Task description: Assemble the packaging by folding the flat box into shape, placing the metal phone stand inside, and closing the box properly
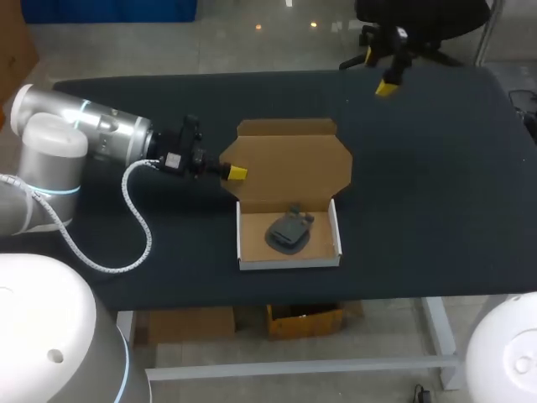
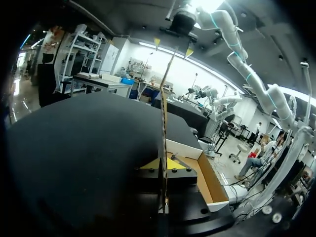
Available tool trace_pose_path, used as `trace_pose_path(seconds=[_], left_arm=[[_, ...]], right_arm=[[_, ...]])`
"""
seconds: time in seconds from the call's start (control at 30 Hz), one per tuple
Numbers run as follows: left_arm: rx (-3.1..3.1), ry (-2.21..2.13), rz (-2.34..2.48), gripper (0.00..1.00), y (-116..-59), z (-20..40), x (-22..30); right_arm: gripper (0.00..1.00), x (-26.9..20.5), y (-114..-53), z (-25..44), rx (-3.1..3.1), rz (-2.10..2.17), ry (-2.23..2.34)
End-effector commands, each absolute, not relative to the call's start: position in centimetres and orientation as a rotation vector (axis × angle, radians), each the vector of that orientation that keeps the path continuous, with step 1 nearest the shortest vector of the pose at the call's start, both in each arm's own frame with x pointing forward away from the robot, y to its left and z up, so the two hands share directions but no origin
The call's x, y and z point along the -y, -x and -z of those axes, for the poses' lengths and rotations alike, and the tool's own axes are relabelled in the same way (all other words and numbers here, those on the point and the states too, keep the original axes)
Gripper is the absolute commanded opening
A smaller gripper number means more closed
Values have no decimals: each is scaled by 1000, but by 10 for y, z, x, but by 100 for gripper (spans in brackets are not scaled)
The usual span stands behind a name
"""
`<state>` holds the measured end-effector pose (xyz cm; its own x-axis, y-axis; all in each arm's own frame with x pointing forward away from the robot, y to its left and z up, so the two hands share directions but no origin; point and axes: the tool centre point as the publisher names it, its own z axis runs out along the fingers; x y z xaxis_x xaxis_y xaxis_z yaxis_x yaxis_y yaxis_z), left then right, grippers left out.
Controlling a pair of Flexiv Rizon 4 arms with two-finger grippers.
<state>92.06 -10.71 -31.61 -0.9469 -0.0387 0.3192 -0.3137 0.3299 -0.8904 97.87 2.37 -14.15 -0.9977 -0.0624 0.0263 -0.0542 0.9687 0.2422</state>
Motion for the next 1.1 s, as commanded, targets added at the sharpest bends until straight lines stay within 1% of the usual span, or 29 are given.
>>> trace_pose_path(seconds=[0.03, 0.53, 1.1], left_arm=[[2411, -337, -1697, 0, -908, 312, 106], [2499, -231, -1770, 0, -901, 324, 109], [2536, -162, -1838, 0, -899, 329, 106]], right_arm=[[100, -26, -979, 139, 3079, 377, -99], [100, -42, -980, 140, 3078, 365, -134], [100, -61, -966, 148, 3169, 321, -110]])
